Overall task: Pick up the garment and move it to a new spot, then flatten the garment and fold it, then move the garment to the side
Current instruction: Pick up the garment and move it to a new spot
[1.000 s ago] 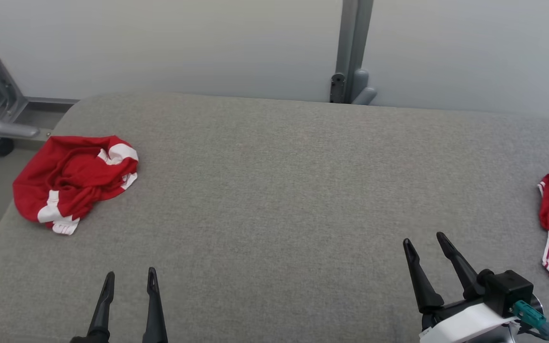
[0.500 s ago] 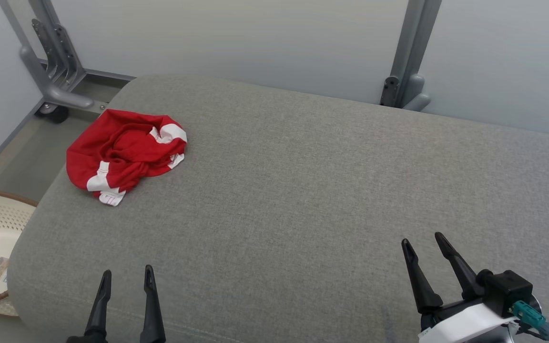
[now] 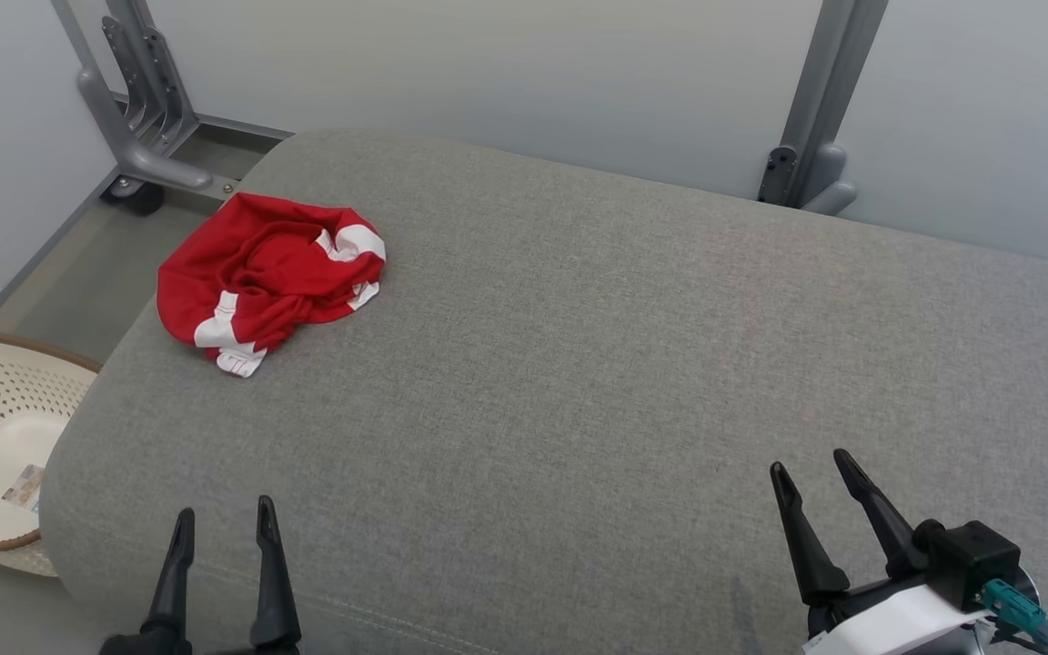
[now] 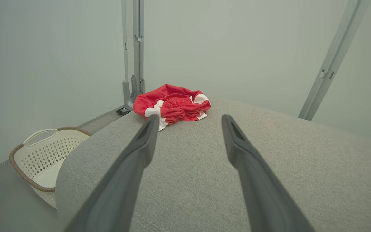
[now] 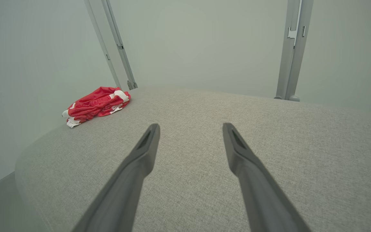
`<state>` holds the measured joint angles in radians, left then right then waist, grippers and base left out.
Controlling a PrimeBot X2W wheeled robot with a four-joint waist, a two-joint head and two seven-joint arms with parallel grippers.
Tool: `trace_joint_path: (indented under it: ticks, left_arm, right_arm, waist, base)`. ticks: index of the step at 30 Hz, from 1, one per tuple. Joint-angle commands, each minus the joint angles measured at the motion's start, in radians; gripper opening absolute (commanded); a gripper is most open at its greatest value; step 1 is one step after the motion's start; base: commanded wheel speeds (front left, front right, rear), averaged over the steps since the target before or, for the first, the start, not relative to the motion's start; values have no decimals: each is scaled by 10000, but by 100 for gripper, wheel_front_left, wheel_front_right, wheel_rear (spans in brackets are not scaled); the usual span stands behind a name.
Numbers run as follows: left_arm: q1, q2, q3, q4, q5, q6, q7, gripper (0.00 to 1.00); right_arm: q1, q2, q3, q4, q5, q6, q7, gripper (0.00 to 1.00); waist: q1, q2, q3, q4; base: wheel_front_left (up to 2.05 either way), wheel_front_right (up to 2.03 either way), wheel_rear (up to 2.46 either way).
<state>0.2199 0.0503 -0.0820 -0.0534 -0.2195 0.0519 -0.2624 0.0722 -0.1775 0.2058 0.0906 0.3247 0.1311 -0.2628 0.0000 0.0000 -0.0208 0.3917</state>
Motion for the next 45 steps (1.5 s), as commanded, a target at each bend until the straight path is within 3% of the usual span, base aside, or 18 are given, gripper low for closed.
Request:
trace_joint_path:
  ticks: [1,6,15,21,24,37,45]
  left_arm:
    - [-223,5,56,-28,-77,-13,-21,100]
    - [-998,4,318,-110,-493,110,-21,100]
    - [-3622,4,929,989,-666,-369,-19,100]
    - [-5864,85,1328,2699,-667,-647,-17,100]
    - [-7188,347,1417,3796,-702,-559,257,100]
    - [-11376,1183,1843,7732,-1566,-434,2831,100]
    - [-12970,1489,1873,10091,-1797,42,4639,100]
  right_arm:
    - [108,-70,5,-48,70,-8,-35,100]
    - [-232,-436,78,-136,43,-8,-35,100]
    - [-939,-1454,274,-303,55,-8,-35,100]
    - [-1527,-2001,187,-525,88,-8,-35,100]
    - [-1739,-2208,179,-628,59,-8,-35,100]
    - [-2245,-2779,-376,-1042,-153,-8,-35,100]
    - [-2613,-2978,-427,-1225,-183,-8,-35,100]
  waist:
    - [0,0,43,5]
    - [0,0,741,-79]
    - [0,0,2370,-383]
    - [0,0,3370,-761]
    - [0,0,3824,-921]
    - [0,0,5299,-1297]
    - [0,0,5839,-1436]
  base:
    - [0,0,0]
    - [0,0,0]
    - [0,0,0]
    - [0,0,0]
    - [0,0,0]
    - [0,0,0]
    - [0,0,0]
